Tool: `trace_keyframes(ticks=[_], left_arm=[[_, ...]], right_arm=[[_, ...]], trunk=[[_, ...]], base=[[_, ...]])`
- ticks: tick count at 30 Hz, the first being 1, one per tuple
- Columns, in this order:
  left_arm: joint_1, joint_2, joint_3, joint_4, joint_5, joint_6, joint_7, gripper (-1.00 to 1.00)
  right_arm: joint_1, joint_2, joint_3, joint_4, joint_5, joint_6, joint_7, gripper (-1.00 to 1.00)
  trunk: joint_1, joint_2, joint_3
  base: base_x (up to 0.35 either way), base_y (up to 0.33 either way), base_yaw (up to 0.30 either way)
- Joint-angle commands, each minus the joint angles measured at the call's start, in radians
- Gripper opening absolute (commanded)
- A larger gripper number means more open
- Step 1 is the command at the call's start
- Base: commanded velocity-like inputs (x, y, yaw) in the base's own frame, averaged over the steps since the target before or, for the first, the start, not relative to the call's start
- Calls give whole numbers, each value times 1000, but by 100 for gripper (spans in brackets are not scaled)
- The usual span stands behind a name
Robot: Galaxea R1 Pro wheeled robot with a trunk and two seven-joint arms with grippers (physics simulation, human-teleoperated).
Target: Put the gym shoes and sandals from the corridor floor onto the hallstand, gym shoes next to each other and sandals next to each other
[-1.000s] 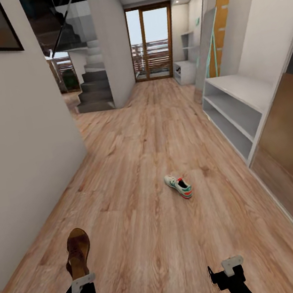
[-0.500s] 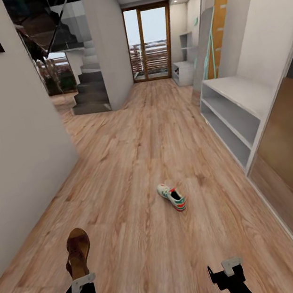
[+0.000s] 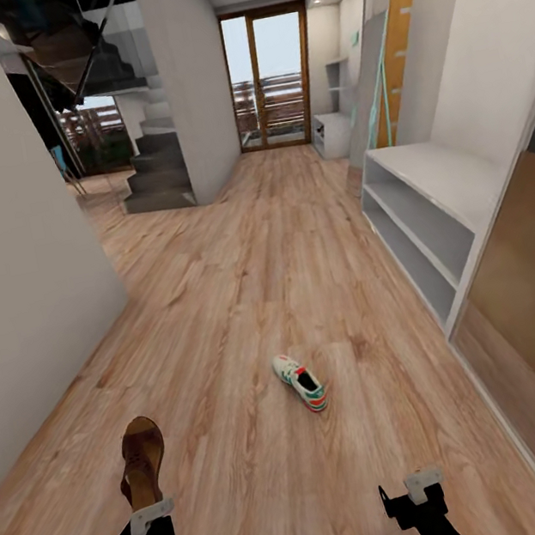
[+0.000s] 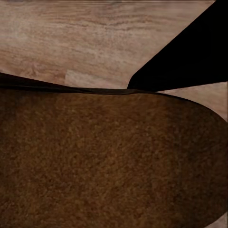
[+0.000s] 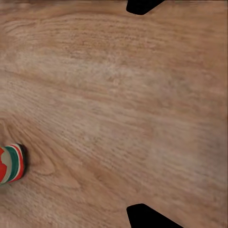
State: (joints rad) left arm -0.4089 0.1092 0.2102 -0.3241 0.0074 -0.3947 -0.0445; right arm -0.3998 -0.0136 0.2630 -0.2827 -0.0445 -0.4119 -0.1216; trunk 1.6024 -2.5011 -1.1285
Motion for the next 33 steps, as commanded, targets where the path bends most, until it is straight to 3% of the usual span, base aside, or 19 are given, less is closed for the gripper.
trace_keyframes(ticks=[1,6,17,33], left_arm=[[-1,0,5,0,-3,-3,-4,-100],[-1,0,5,0,-3,-3,-4,-100],[-1,0,6,0,-3,-3,-5,-100],[-1,0,4,0,-4,-3,-5,-100]], right_arm=[[-1,-1,8,0,-5,-2,-6,100],[-1,0,8,0,-5,-2,-7,100],[-1,0,8,0,-5,-2,-7,100],[-1,0,8,0,-5,-2,-6,100]], trunk=[[0,0,-1],[0,0,-1],[0,0,-1],[0,0,-1]], base=[[281,-209,0],[286,-192,69],[295,-152,248],[294,-16,274]])
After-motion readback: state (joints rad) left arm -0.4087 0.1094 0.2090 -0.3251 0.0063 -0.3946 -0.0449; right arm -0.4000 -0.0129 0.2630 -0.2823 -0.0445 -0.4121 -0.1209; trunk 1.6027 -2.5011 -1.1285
